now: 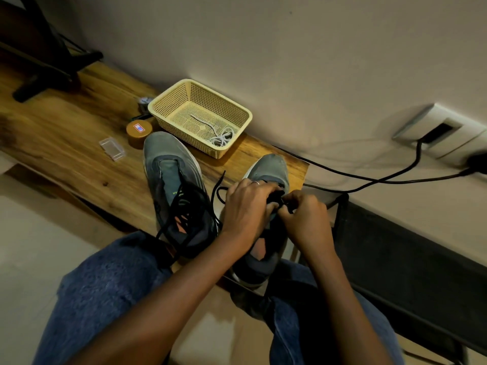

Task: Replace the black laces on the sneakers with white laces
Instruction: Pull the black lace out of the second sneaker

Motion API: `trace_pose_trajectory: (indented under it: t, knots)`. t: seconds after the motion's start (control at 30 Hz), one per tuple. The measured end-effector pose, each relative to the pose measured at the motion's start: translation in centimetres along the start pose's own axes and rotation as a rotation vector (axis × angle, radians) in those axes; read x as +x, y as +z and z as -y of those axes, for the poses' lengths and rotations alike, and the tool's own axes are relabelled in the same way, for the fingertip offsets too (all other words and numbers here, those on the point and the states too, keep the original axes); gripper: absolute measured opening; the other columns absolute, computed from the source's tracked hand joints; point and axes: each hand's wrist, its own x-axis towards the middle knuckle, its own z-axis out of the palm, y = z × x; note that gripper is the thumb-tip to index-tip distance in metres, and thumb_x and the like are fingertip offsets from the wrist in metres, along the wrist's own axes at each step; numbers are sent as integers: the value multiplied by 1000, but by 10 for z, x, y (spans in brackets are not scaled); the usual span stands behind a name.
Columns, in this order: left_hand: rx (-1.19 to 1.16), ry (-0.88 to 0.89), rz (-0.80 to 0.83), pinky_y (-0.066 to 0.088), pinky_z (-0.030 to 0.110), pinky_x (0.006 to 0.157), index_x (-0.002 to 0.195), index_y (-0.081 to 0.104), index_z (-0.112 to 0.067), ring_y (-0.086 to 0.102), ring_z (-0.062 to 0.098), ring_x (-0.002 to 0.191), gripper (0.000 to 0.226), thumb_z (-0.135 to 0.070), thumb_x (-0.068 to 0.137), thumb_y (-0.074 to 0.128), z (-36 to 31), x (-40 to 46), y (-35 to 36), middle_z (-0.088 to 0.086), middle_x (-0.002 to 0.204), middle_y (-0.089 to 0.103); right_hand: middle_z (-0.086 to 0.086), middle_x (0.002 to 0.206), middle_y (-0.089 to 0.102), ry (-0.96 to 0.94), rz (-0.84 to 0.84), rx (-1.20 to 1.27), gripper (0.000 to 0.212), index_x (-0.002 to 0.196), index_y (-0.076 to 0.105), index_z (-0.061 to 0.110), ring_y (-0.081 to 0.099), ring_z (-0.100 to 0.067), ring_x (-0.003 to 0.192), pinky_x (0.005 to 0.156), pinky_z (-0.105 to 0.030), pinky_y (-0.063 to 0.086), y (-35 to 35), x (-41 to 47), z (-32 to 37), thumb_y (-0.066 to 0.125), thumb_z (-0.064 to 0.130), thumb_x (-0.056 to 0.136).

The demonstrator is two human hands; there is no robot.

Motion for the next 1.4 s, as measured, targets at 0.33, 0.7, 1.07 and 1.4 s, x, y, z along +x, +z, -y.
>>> trace_pose_trajectory:
  t: [0.33, 0.7, 1.07, 1.4]
  knots:
    - [-425, -246, -213, 46, 33, 62, 107, 51, -14, 65, 21, 78, 14, -24, 99, 48, -5, 1, 1, 3, 86, 69, -9, 96, 68, 5, -27, 12, 17, 102, 67, 13, 64, -26, 88, 77, -43, 55, 1, 0, -1, 59, 15, 87]
    - [-230, -139, 58, 53, 34, 75, 107, 69, -30, 61, 17, 99, 23, -28, 84, 69, 0, 7, -3, -1, 104, 69, -9, 94, 68, 3, 0, -14, 15, 99, 67, 14, 64, -27, 88, 74, -45, 55, 2, 0, 1, 58, 19, 87]
    - [-56, -27, -115, 33, 22, 62, 105, 62, -15, 63, 20, 89, 15, -23, 97, 54, -9, 4, -10, 5, 101, 64, -7, 98, 68, 50, -23, 24, 19, 105, 67, 16, 66, -25, 84, 74, -46, 56, 0, -1, 1, 58, 15, 89]
    - [2, -32, 55, 40, 29, 79, 120, 58, -31, 50, 16, 113, 31, -34, 89, 60, -6, 2, -6, -6, 120, 57, -7, 99, 67, 41, -1, -37, 17, 105, 65, 16, 64, -25, 90, 77, -42, 55, -3, 0, 1, 58, 18, 90]
